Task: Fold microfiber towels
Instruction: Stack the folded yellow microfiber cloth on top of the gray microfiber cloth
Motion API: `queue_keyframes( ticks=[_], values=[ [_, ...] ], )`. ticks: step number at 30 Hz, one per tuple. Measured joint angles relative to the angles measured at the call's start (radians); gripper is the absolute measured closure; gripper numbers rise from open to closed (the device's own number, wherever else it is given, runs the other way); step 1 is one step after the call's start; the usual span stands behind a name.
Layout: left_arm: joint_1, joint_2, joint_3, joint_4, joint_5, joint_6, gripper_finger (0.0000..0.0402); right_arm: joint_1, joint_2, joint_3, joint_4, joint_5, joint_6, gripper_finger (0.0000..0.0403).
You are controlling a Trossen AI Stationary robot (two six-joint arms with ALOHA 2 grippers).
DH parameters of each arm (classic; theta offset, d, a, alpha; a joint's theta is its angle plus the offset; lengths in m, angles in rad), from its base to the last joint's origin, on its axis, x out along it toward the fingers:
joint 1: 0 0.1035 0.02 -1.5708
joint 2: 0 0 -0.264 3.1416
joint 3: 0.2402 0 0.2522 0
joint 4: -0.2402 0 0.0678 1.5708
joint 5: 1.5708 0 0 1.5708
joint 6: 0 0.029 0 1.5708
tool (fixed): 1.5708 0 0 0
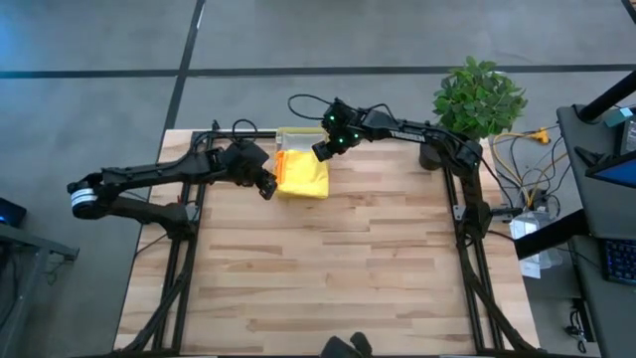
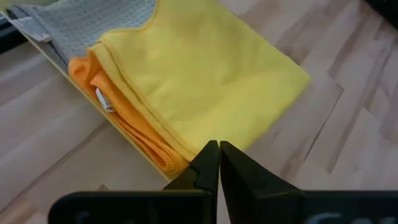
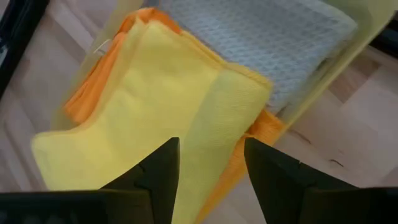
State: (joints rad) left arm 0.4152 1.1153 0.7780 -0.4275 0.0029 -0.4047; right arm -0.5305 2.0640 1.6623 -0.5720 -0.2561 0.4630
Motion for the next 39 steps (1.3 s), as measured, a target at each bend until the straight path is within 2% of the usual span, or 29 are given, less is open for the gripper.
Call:
queue_keyframes(
  ticks=[7, 14, 17, 22, 23, 27, 39],
  values=[
    [0.0, 0.027, 0.0, 0.005, 0.041, 0.052, 0.0402, 0.0, 0.035, 0.0, -0.001, -0.011, 0.06, 0.0227],
    [0.0, 0.051, 0.0, 0.009, 0.068, 0.054, 0.0402, 0.0, 0.078, 0.003, 0.022, -0.098, 0.097, 0.0239],
    [0.0, 0.053, 0.0, 0.009, 0.07, 0.054, 0.0402, 0.0, 0.078, 0.002, 0.049, -0.105, 0.097, 0.0278],
    [0.0, 0.053, 0.0, 0.01, 0.071, 0.095, 0.0402, 0.0, 0.064, 0.001, 0.093, -0.13, 0.053, 0.0377],
    [0.0, 0.053, 0.0, 0.01, 0.071, 0.098, 0.0402, 0.0, 0.059, 0.001, 0.096, -0.136, 0.039, 0.0384],
    [0.0, 0.053, 0.0, 0.012, 0.071, 0.101, 0.0402, 0.005, 0.056, 0.026, 0.096, -0.137, -0.002, 0.0392],
    [0.0, 0.053, 0.0, 0.029, 0.072, 0.129, 0.0402, 0.025, 0.053, 0.253, 0.147, -0.139, -0.004, 0.0394]
  ],
)
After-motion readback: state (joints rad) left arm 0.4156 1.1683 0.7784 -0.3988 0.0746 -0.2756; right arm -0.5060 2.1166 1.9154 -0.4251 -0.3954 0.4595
